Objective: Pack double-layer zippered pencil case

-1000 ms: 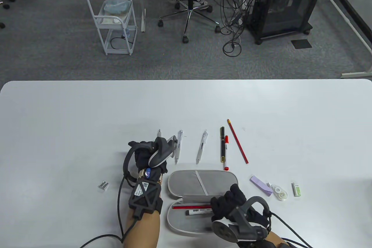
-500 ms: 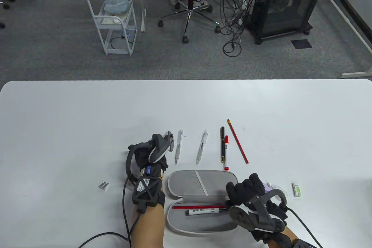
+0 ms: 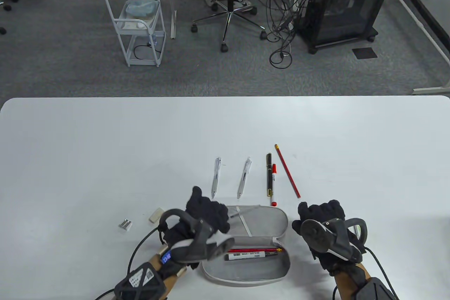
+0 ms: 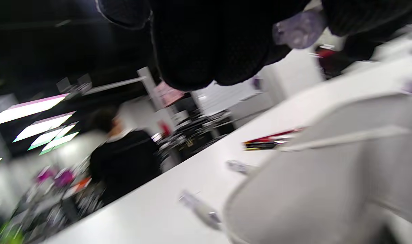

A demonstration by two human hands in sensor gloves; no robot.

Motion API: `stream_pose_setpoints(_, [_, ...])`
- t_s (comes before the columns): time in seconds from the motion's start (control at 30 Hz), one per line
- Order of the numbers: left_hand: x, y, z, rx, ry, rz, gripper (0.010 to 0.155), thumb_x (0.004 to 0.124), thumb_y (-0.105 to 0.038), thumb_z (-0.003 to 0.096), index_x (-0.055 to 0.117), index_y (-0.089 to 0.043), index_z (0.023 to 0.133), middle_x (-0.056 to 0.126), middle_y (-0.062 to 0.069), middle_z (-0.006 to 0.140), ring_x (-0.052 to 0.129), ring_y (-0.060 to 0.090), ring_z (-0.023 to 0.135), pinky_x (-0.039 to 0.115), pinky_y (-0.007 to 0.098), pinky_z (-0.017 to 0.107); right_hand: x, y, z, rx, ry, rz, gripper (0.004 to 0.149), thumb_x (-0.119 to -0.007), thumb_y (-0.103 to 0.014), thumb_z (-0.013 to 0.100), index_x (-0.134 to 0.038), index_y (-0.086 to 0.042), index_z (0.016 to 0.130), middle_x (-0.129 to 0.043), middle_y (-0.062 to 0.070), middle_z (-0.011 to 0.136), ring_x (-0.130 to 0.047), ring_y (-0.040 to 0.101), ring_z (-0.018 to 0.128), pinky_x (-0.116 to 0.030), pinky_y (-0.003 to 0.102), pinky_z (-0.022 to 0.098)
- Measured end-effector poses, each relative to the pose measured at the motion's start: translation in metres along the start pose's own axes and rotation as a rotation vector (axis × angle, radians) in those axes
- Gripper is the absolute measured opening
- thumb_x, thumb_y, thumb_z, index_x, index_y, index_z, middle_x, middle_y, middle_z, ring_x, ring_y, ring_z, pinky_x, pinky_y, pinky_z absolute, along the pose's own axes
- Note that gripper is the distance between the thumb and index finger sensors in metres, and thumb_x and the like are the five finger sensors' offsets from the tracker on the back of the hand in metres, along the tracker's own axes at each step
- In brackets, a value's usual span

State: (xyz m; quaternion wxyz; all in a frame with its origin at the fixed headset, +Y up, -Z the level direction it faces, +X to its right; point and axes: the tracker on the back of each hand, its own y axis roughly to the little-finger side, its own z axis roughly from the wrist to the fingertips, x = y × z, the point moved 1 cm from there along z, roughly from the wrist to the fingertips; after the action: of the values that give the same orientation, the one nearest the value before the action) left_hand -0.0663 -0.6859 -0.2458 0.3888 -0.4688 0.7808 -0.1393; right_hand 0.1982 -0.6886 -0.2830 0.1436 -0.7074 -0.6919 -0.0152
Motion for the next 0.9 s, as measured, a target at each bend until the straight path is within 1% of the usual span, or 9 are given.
stream_pose_setpoints(0.07, [-0.001, -0.026, -0.01, 0.088, 0.01, 0.065, 0.051, 0.066, -0.058, 0.0435, 0.078, -0.027, 0.083, 0.092, -0.006, 0.076, 0.096, 0.024, 0.07, 0.062, 0.054, 0.071, -0.004, 0.009, 0.002, -0.049, -0.006, 0.015, 0.063, -0.073, -0.055, 0.042, -0.079, -0.017, 0.091, -0.095, 0.004, 0.077, -0.09, 0.032, 0.071, -0.058, 0.054, 0.066])
stream_pose_setpoints(0.13, [0.005, -0.044, -0.017, 0.145, 0.045, 0.018, 0.051, 0.067, -0.058, 0.0432, 0.078, -0.027, 0.083, 0.092, -0.006, 0.076, 0.096, 0.024, 0.071, 0.062, 0.054, 0.071, -0.008, 0.017, 0.004, -0.094, -0.016, 0.023, 0.063, -0.073, -0.055, 0.042, -0.078, -0.016, 0.091, -0.095, 0.004, 0.078, -0.09, 0.033, 0.071, -0.058, 0.054, 0.066])
stream_pose_setpoints(0.27, [0.021, -0.054, -0.02, 0.165, 0.087, -0.051, 0.051, 0.068, -0.058, 0.0432, 0.079, -0.027, 0.083, 0.092, -0.005, 0.078, 0.096, 0.025, 0.073, 0.062, 0.055, 0.072, -0.018, 0.024, 0.007, -0.142, -0.041, 0.023, 0.063, -0.073, -0.054, 0.042, -0.078, -0.016, 0.091, -0.095, 0.005, 0.079, -0.089, 0.033, 0.072, -0.058, 0.054, 0.066])
stream_pose_setpoints(0.37, [0.027, -0.053, -0.017, 0.19, 0.102, -0.039, 0.052, 0.069, -0.06, 0.0418, 0.079, -0.03, 0.084, 0.091, -0.005, 0.085, 0.091, 0.028, 0.084, 0.055, 0.059, 0.074, -0.025, 0.027, 0.012, -0.166, -0.062, 0.019, 0.064, -0.073, -0.054, 0.042, -0.077, -0.015, 0.092, -0.094, 0.006, 0.08, -0.088, 0.034, 0.073, -0.057, 0.055, 0.066])
stream_pose_setpoints(0.43, [0.022, -0.049, -0.018, 0.166, 0.084, -0.059, 0.058, 0.068, -0.064, 0.0398, 0.077, -0.031, 0.086, 0.088, -0.005, 0.09, 0.086, 0.03, 0.09, 0.052, 0.06, 0.075, -0.028, 0.029, 0.017, -0.194, -0.075, 0.008, 0.065, -0.073, -0.054, 0.042, -0.077, -0.014, 0.093, -0.093, 0.006, 0.081, -0.088, 0.034, 0.073, -0.057, 0.055, 0.066])
stream_pose_setpoints(0.53, [0.013, -0.04, -0.02, 0.136, 0.023, -0.07, 0.057, 0.065, -0.065, 0.0405, 0.078, -0.031, 0.085, 0.09, -0.005, 0.089, 0.089, 0.029, 0.088, 0.055, 0.059, 0.075, -0.034, 0.029, 0.027, -0.231, -0.112, -0.009, 0.066, -0.074, -0.054, 0.042, -0.076, -0.013, 0.093, -0.093, 0.007, 0.081, -0.088, 0.035, 0.074, -0.056, 0.056, 0.066])
stream_pose_setpoints(0.63, [0.012, -0.031, -0.022, 0.103, 0.03, -0.085, 0.056, 0.064, -0.064, 0.0411, 0.08, -0.031, 0.084, 0.091, -0.005, 0.087, 0.09, 0.029, 0.087, 0.056, 0.059, 0.074, -0.04, 0.025, 0.043, -0.266, -0.176, -0.063, 0.068, -0.077, -0.055, 0.04, -0.076, -0.012, 0.094, -0.093, 0.008, 0.082, -0.088, 0.036, 0.074, -0.056, 0.056, 0.066])
stream_pose_setpoints(0.77, [0.013, -0.021, -0.025, 0.067, 0.045, -0.103, 0.057, 0.067, -0.065, 0.0397, 0.081, -0.031, 0.083, 0.093, -0.005, 0.086, 0.091, 0.029, 0.086, 0.057, 0.058, 0.074, -0.053, 0.014, 0.075, -0.288, -0.304, -0.227, 0.072, -0.079, -0.058, 0.036, -0.078, -0.013, 0.093, -0.093, 0.007, 0.083, -0.087, 0.036, 0.076, -0.055, 0.057, 0.067])
stream_pose_setpoints(0.9, [0.011, -0.014, -0.03, 0.035, 0.037, -0.122, 0.056, 0.067, -0.065, 0.0399, 0.082, -0.031, 0.083, 0.093, -0.005, 0.086, 0.091, 0.029, 0.086, 0.057, 0.058, 0.074, -0.067, 0.01, 0.101, -0.359, -0.412, -0.231, 0.074, -0.081, -0.059, 0.035, -0.079, -0.013, 0.092, -0.094, 0.008, 0.083, -0.087, 0.036, 0.077, -0.054, 0.057, 0.068])
